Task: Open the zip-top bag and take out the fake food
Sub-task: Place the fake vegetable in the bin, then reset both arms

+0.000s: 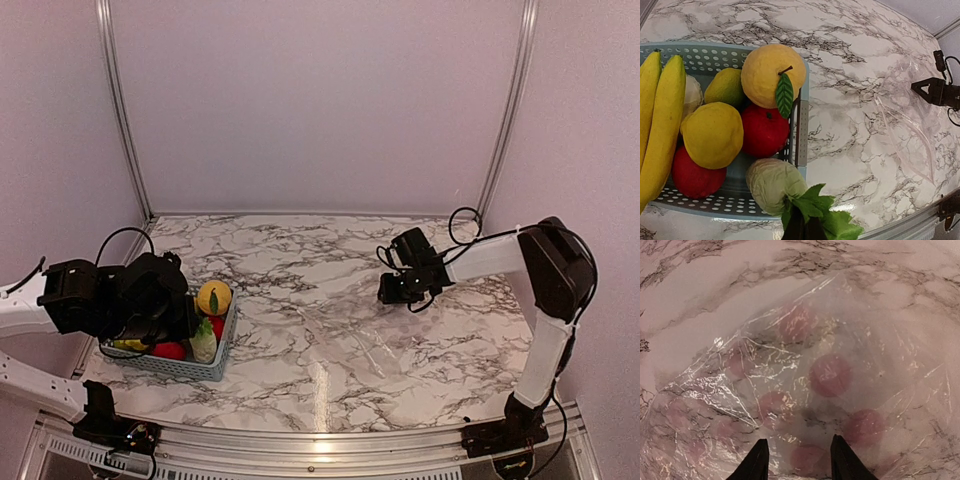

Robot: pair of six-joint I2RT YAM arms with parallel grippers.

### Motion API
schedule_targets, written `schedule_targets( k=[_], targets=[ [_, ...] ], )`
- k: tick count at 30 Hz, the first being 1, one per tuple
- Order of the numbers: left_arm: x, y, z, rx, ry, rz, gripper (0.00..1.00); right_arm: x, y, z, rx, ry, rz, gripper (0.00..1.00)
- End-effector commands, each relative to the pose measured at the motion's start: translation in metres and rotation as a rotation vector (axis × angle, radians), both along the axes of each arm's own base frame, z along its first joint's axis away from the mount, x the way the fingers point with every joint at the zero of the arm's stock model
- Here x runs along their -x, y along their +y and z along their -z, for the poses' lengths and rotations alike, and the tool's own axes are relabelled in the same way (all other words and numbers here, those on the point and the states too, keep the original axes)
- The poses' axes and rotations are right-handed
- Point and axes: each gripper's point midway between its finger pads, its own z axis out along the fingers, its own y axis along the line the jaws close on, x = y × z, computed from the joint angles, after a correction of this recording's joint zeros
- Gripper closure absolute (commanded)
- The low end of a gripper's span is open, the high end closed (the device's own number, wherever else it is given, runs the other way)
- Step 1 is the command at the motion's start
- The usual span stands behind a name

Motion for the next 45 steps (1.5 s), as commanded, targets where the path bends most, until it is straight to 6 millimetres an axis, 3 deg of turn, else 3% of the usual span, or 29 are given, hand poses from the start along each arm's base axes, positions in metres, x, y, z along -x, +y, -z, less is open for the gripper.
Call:
schedule_targets(
  k=[1, 6, 11, 19, 25, 31, 39, 45],
  targets=[
    [0.000, -0.002, 0.012, -0.051, 0.019, 0.003, 1.00, -0.005, -0.002, -0.024, -0.013, -0.029, -0.003, 0.59],
    [-0.003, -0.007, 0.020, -0.086, 0.032, 0.004, 0.96, -0.004, -0.003, -0.033, -0.017, -0.042, -0.004, 0.58],
    [-0.006, -0.010, 0.020, -0.098, 0.026, 0.000, 0.84, -0.003, -0.003, -0.042, -0.022, -0.056, -0.009, 0.58],
    [-0.017, -0.016, -0.013, -0.062, -0.050, -0.003, 0.68, -0.004, -0.003, -0.059, -0.033, -0.086, -0.013, 0.55],
    [-0.027, -0.028, -0.042, -0.044, -0.114, 0.013, 0.53, -0.002, 0.000, -0.073, -0.043, -0.109, -0.025, 0.46],
    [-0.039, -0.055, -0.064, 0.022, -0.175, 0.058, 0.40, 0.002, 0.003, -0.092, -0.057, -0.140, -0.039, 0.34],
    [-0.064, -0.093, -0.092, 0.117, -0.282, 0.112, 0.02, 0.012, 0.003, -0.131, -0.074, -0.210, -0.040, 0.16],
    [-0.084, -0.125, -0.101, 0.177, -0.328, 0.155, 0.01, 0.022, -0.003, -0.168, -0.098, -0.274, -0.028, 0.09]
  ],
)
